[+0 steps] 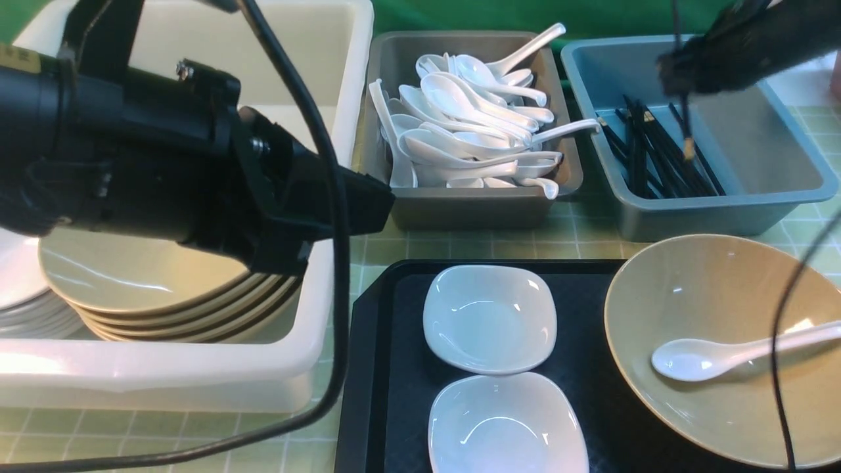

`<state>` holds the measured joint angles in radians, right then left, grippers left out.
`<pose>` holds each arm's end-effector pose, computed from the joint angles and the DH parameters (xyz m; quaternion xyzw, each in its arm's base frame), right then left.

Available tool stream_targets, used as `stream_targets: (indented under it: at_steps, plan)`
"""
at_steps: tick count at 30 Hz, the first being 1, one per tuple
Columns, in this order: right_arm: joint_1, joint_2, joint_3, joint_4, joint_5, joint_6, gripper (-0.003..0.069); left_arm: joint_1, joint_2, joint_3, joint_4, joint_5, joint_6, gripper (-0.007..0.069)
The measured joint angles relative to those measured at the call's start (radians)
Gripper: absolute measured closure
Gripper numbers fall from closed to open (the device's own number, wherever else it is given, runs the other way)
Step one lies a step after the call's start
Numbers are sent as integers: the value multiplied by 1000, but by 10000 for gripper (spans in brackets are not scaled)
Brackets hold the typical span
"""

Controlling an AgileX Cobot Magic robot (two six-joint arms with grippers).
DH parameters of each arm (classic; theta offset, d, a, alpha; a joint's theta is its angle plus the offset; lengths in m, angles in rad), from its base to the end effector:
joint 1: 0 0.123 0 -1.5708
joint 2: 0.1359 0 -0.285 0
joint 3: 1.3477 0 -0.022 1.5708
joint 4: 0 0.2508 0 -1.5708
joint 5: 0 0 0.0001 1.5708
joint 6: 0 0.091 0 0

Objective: On green table put chopsticks spoon bowls plates into blue grey white boxes.

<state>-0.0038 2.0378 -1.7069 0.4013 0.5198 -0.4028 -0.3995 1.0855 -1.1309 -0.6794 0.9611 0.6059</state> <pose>0.4769 0.0159 0.2591 -0.0608 0.9071 0.0780 0.4091 0.1728 -0.1239 0.3951 0.3543 0.8079 -0.2868 0.3735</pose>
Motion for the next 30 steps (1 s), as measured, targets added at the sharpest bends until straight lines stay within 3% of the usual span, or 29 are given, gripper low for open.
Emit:
stream_targets:
  at_steps: [6, 10, 13, 15, 16, 18, 22, 26, 30]
  plan:
    - [-2, 60, 0, -2, -14, 9, 464, 0, 0, 1, 0, 10, -18, 627]
    - [-2, 19, -6, -95, 47, 1, 332, 0, 0, 1, 1, 29, -20, 627]
    - [-2, -34, -6, -170, 144, -57, 291, 0, 0, 1, 13, 42, -20, 627]
    - [-2, -124, -2, -190, 280, -220, 274, 0, 0, 1, 43, 64, -25, 627]
    - [-2, -133, -2, -190, 291, -236, 274, 0, 0, 1, 51, 67, -26, 627]
    - [-2, -264, 42, -122, 421, -467, 271, 0, 0, 1, 99, 89, -56, 627]
    - [20, -432, 197, -39, 587, -742, 268, 0, 0, 1, 164, 122, -127, 627]
    - [67, -517, 403, -122, 592, -850, 268, 0, 0, 1, 181, 193, -153, 627]
    - [107, -538, 543, -211, 492, -861, 261, 0, -10, 1, 191, 226, -154, 627]
